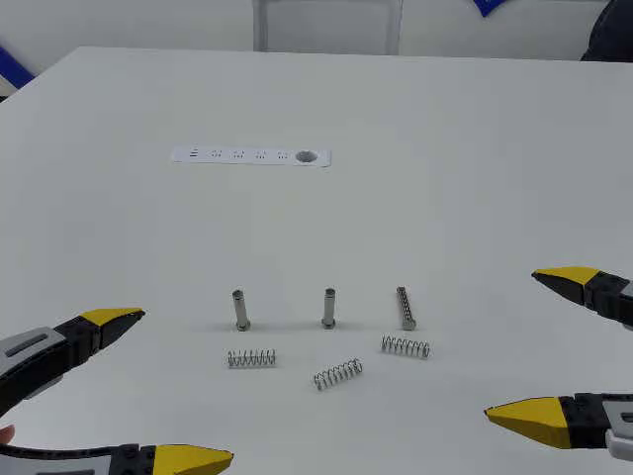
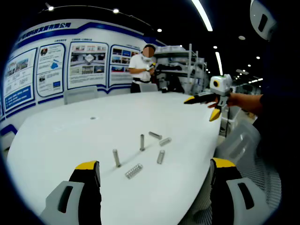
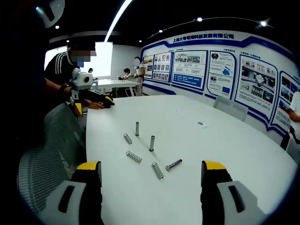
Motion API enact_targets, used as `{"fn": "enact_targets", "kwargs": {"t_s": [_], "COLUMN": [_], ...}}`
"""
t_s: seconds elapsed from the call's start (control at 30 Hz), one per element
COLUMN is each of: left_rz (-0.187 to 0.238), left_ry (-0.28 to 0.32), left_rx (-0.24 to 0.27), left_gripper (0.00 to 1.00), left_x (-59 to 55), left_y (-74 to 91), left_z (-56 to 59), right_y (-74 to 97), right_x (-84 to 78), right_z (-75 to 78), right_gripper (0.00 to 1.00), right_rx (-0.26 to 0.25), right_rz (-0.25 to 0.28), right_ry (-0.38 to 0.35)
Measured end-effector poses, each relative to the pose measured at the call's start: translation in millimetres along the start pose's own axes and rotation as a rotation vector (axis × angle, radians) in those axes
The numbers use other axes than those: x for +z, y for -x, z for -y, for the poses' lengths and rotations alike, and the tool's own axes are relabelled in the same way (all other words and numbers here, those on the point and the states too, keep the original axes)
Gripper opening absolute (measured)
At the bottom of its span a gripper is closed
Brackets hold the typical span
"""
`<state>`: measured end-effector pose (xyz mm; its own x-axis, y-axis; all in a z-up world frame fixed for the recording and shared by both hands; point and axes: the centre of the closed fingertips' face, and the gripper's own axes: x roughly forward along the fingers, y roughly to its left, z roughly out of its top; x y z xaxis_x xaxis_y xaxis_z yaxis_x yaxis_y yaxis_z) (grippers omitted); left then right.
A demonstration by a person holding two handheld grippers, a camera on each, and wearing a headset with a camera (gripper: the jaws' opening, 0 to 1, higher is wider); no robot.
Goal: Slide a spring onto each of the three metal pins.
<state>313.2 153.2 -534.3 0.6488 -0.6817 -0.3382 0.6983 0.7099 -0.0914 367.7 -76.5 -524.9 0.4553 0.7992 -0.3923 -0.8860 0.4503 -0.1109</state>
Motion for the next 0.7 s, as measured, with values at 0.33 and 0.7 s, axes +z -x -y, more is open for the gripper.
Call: {"fn": "enact_targets", "kwargs": {"t_s": [0.33,0.7], "left_rz": [0.006,-0.008], "left_ry": [-0.020,-0.002], "left_rx": [0.005,0.013], "left_gripper": [0.99,0.98], "left_x": [6.7,-2.2], "left_y": [-3.1,-4.8], "left_z": [-9.2,-12.7], "right_y": [-3.5,-2.2], "right_x": [5.2,-4.3], "right_z": [12.1,15.2], "right_gripper": [0.88,0.88], "right_rx": [-0.012,-0.022], "right_rz": [0.010,-0.004], "right_ry": [0.005,-0.019]}}
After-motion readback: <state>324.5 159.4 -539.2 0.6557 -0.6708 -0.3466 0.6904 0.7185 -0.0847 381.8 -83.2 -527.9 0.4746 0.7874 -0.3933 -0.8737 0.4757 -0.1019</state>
